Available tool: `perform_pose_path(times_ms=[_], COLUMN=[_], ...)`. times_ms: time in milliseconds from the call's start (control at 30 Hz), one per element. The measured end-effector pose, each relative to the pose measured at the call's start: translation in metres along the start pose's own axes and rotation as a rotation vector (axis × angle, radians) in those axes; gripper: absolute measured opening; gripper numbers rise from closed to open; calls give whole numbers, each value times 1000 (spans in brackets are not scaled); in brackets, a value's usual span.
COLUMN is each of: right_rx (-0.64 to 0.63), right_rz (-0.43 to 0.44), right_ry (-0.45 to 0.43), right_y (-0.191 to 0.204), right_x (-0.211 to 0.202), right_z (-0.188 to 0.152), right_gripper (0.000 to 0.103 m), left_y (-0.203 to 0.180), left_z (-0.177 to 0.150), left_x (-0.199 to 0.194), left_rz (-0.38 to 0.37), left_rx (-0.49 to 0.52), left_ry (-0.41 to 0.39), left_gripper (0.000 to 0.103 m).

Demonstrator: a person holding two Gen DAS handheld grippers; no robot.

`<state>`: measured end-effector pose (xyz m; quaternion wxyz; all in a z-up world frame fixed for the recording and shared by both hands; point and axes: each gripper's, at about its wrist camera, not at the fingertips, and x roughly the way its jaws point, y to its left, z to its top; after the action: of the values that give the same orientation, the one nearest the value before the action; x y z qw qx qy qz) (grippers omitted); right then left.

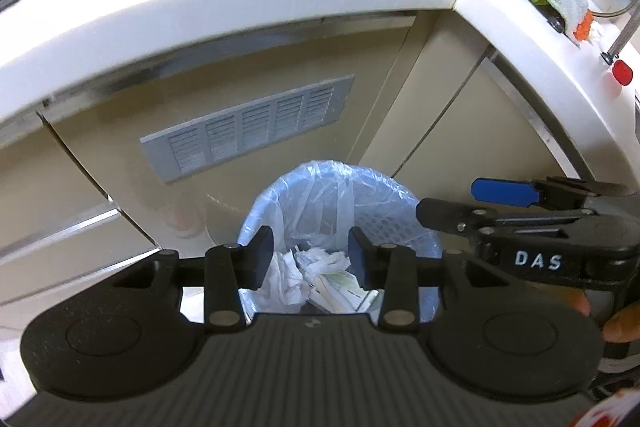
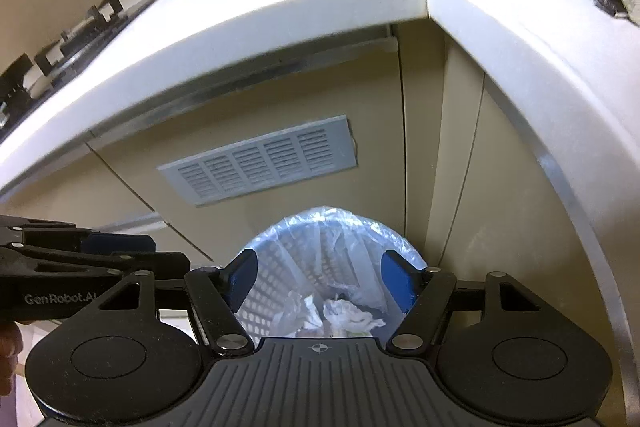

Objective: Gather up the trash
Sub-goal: 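Raise both tools back toward the counter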

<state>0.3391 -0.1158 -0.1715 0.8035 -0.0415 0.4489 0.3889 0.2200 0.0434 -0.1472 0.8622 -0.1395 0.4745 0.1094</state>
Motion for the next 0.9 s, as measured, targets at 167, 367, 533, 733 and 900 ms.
perform_pose_path(times_ms=[167,367,533,733,900], right_rx=[16,40,97,163,246], right_rz=[31,40,23,-30,-84], right_ry=[-75,-180,-250,-318,-358], right_y=[7,10,5,-8,-25], right_x=[-22,-46,-54,-66,-72], right_z=[15,39,61,81,90], right_gripper=[69,69,69,69,69], left_y=[0,4,7,4,-11], left_z=[15,50,85,132,158], left_x=[-23,-48,-56,-47,-14], left_rz=[15,57,89,119,243], left_rx=[53,143,259,424,658], left_ry=[-81,-217,-313,-394,-453], left_gripper=[37,47,63,70,70])
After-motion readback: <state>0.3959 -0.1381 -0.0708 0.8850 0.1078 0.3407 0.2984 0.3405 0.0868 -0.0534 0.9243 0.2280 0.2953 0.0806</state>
